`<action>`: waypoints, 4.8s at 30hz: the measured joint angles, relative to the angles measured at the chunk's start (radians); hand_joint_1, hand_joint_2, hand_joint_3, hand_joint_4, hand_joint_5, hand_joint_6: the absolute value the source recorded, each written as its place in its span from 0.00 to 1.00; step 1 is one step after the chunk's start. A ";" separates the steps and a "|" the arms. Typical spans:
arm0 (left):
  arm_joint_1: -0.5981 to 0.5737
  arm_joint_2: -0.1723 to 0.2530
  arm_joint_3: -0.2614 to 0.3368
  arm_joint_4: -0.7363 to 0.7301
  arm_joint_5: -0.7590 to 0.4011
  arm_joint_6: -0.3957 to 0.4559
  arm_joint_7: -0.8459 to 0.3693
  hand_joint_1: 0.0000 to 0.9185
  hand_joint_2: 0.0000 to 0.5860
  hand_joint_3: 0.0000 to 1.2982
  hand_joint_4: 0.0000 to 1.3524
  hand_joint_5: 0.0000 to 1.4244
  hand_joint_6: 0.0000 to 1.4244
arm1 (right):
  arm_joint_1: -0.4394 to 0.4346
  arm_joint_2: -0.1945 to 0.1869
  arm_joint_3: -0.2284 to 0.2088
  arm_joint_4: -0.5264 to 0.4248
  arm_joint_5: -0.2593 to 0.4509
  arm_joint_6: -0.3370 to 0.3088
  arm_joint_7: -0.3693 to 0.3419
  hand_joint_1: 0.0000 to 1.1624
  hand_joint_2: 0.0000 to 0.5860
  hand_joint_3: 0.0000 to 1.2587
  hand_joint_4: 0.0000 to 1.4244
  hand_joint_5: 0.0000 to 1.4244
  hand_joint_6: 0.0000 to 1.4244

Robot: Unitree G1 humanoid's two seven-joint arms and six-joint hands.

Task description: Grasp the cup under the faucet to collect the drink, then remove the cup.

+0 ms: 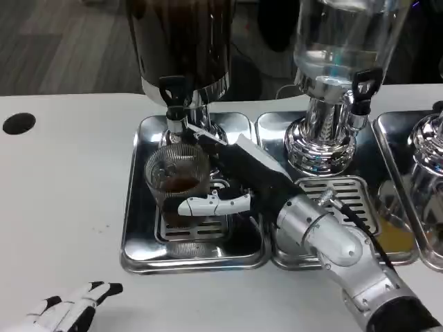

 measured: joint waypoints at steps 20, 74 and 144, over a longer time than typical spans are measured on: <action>0.008 -0.001 0.007 0.001 -0.002 0.000 -0.008 0.01 0.14 0.22 0.15 0.18 0.12 | 0.000 0.010 0.010 0.034 -0.037 -0.022 -0.057 0.75 0.12 0.14 0.14 0.18 0.18; -0.004 -0.009 0.001 -0.016 0.001 0.018 -0.039 0.01 0.16 0.22 0.16 0.20 0.13 | 0.039 0.011 -0.029 0.065 -0.026 -0.101 -0.097 0.75 0.18 0.35 0.32 0.36 0.36; -0.110 -0.016 -0.160 -0.025 0.050 0.123 -0.080 0.01 0.16 0.21 0.16 0.20 0.13 | 0.747 -0.354 -0.301 -0.560 0.225 -0.253 0.179 0.73 0.19 0.37 0.33 0.36 0.35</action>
